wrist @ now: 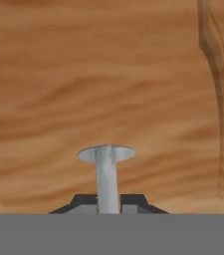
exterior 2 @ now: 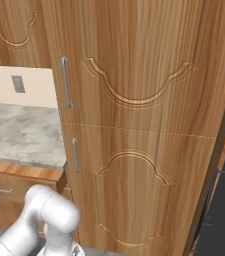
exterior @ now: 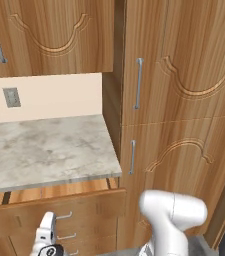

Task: Take a straw from the drawer in front and place it inside the glass cup on the dining counter.

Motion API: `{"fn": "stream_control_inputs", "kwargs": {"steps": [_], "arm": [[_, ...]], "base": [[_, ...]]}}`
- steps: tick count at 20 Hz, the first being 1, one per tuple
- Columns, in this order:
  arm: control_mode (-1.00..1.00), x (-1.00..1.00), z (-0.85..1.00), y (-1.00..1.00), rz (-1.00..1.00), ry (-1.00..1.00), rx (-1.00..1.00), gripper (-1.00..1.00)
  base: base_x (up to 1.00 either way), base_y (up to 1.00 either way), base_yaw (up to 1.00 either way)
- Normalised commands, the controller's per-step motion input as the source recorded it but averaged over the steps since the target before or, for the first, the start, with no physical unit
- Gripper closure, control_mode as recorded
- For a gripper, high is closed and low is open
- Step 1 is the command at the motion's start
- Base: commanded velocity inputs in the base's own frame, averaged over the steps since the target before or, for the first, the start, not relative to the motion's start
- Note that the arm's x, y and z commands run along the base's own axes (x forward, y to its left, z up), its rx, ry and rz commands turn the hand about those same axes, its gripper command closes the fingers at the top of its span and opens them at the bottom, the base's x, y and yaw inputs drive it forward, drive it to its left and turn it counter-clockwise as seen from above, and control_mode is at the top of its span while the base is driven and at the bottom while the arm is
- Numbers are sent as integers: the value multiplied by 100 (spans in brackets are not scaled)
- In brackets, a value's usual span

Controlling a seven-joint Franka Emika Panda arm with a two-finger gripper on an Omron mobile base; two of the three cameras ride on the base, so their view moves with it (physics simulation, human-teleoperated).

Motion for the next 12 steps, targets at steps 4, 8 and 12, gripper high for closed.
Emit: {"fn": "stream_control_inputs", "kwargs": {"steps": [4,8,12], "arm": [[-100,-79,0,0,0,2,0,100],[-100,-80,0,0,0,1,0,100],[-100,-84,0,0,0,4,0,100]], "base": [[0,0,0],[0,0,0],[0,0,0]]}}
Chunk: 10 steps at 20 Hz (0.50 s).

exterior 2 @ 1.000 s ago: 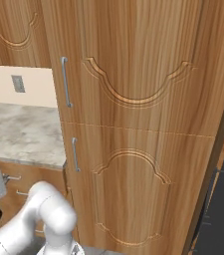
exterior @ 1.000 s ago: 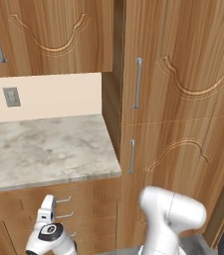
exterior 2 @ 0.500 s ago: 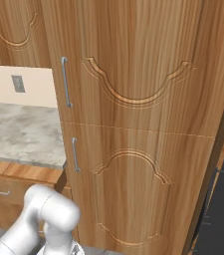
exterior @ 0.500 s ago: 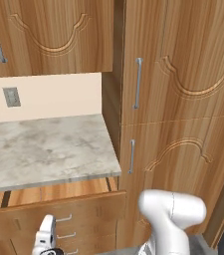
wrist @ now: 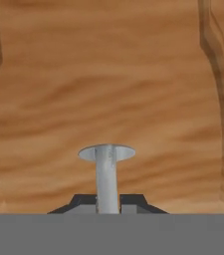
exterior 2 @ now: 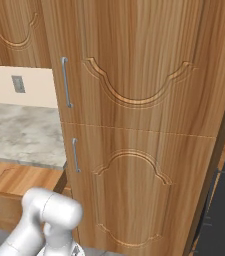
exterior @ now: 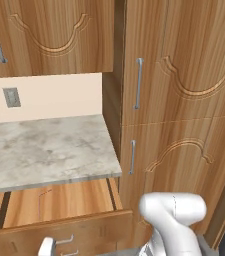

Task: Take a straw from the drawer in front and place it inside the glass cup on the dining counter.

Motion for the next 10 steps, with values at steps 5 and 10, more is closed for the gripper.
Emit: {"fn": "stream_control_inputs", "kwargs": {"steps": [5,10], "arm": [[-100,-65,0,0,0,4,0,100],[-100,-45,0,0,0,2,0,100]], "base": [[0,0,0],[0,0,0]]}}
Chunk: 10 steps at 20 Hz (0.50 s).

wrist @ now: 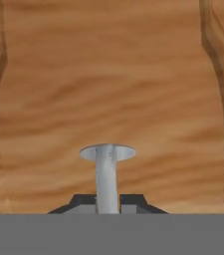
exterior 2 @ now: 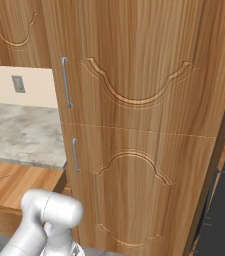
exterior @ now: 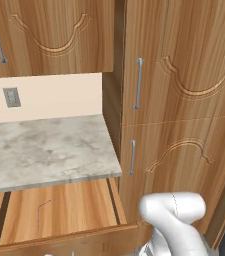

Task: Take a straw from the drawer in front and place it inside the glass cup on the dining counter.

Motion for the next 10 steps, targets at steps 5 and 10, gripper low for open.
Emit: {"fn": "stream_control_inputs", "kwargs": {"steps": [5,10], "arm": [[-100,-3,0,0,0,7,0,-100],[-100,-4,35,-5,1,6,6,-100]], "base": [[0,0,0],[0,0,0]]}}
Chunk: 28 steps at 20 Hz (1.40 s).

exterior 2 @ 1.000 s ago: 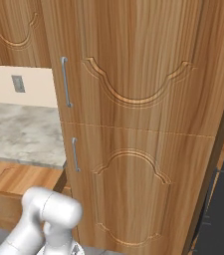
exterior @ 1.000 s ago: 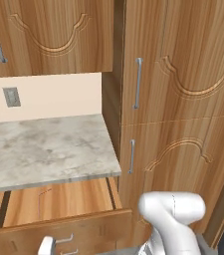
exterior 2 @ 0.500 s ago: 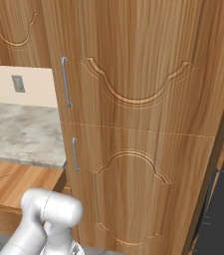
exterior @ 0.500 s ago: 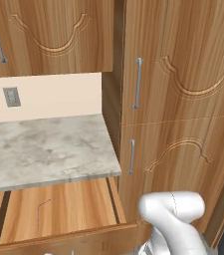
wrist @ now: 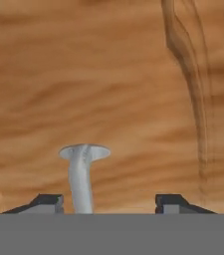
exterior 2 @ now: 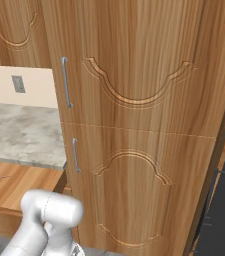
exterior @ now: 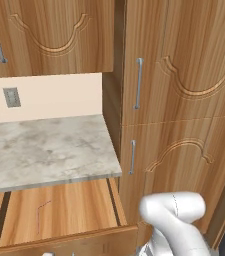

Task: Take a straw from the drawer in front and place it inside the glass cup on the dining counter.

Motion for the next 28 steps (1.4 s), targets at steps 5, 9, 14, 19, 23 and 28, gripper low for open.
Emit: {"fn": "stream_control_inputs", "kwargs": {"steps": [5,9,14,19,23,28], "arm": [[-100,-29,95,-20,0,4,17,-100],[-100,-53,100,-33,0,8,27,-100],[-100,-61,100,-26,4,25,37,-100],[-100,-60,100,-31,5,31,43,-100],[-100,-34,100,-36,3,26,40,-100],[-100,-1,100,-33,1,30,37,-100]], "base": [[0,0,0],[0,0,0],[0,0,0],[0,0,0],[0,0,0],[0,0,0]]}}
